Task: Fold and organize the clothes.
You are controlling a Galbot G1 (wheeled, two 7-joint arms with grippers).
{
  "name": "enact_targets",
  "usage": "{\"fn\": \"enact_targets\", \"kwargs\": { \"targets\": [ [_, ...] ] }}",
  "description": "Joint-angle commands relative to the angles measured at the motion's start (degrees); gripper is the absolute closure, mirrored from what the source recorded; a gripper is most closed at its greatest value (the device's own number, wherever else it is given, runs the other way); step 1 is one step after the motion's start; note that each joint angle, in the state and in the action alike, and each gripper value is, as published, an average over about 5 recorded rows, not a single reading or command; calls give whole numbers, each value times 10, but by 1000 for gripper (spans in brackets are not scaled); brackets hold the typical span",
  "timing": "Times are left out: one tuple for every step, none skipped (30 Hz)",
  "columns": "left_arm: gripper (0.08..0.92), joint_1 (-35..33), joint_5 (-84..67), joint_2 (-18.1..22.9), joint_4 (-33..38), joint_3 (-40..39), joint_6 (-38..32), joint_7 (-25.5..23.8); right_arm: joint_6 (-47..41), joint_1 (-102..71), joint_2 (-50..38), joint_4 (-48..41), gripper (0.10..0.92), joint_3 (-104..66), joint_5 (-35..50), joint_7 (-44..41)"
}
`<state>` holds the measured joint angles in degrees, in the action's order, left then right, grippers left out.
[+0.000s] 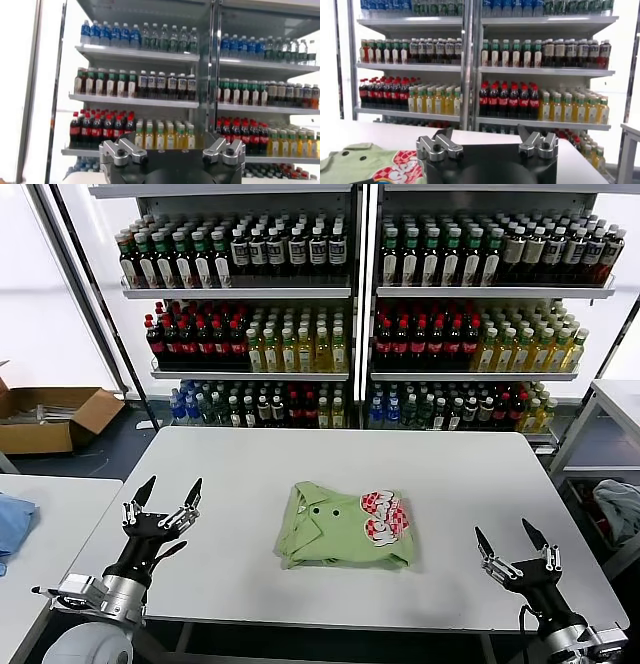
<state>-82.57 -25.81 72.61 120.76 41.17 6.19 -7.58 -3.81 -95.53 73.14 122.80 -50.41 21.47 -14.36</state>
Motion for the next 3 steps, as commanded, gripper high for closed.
{"fn": "enact_targets", "kwargs": {
  "targets": [
    [177,-13,8,3,-2,11,-36,-22,9,-7,1,4,203,-14,8,-11],
    [177,-13,8,3,-2,11,-36,-22,9,-7,1,4,203,-14,9,-11],
    [177,-14,8,2,-2,11,-37,-22,10,-8,0,4,203,-15,9,-11]
  ]
}}
